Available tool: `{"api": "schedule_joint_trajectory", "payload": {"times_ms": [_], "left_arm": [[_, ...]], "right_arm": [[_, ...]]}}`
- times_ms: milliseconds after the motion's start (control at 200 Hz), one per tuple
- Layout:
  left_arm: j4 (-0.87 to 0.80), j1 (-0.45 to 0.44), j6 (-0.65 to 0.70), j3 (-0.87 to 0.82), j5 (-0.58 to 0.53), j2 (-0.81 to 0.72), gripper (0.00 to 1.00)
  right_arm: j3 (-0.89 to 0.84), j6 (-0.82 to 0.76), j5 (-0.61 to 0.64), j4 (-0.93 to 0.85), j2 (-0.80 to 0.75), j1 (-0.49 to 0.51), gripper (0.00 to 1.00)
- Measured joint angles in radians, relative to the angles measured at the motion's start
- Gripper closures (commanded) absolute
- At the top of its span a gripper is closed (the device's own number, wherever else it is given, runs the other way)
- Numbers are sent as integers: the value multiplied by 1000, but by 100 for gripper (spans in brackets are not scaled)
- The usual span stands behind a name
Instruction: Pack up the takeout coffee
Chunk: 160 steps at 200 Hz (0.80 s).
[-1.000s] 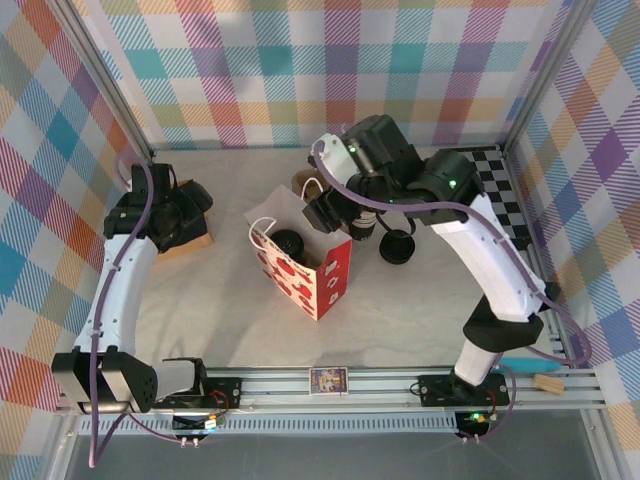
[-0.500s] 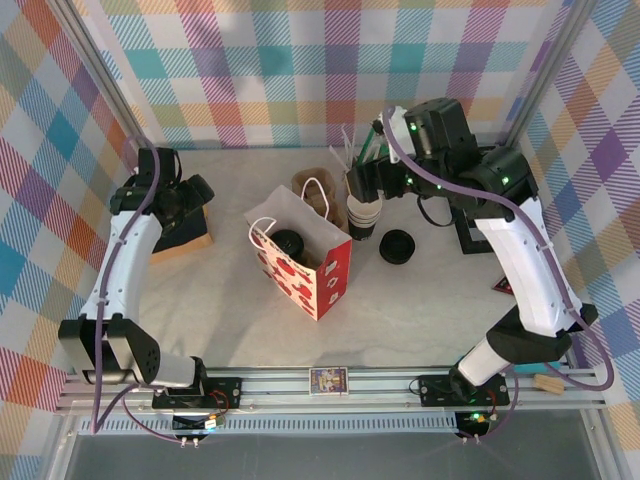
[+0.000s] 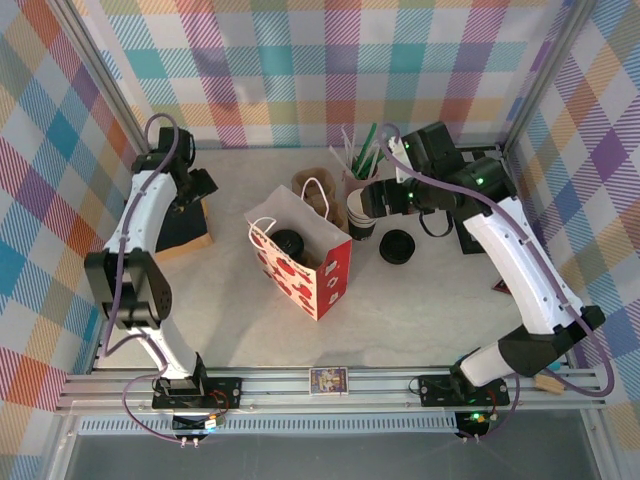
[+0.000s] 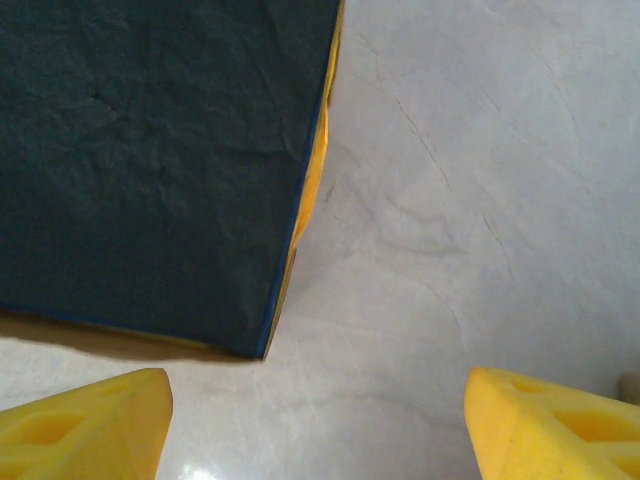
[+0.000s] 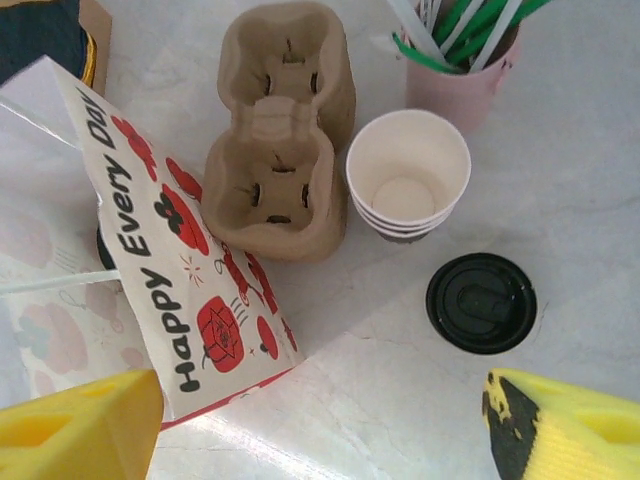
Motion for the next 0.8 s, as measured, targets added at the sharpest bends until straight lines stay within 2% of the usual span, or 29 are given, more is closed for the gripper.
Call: {"api": "schedule_joint_trajectory", "payload": {"times_ms": [185, 315, 515, 800], "left_arm": [[-29, 14, 5, 152, -28, 180, 40], [-37, 18, 21, 169, -42, 240, 44], [-72, 21, 47, 289, -63, 351, 55], [-99, 31, 53, 331, -74, 417, 55]], "right_arm": [[-126, 26, -32, 64, -33, -23, 20], [-173, 31, -49, 100, -34, -30, 20], [-209, 46, -87, 122, -32, -43, 24], [-208, 59, -141, 143, 10, -49, 26]]}}
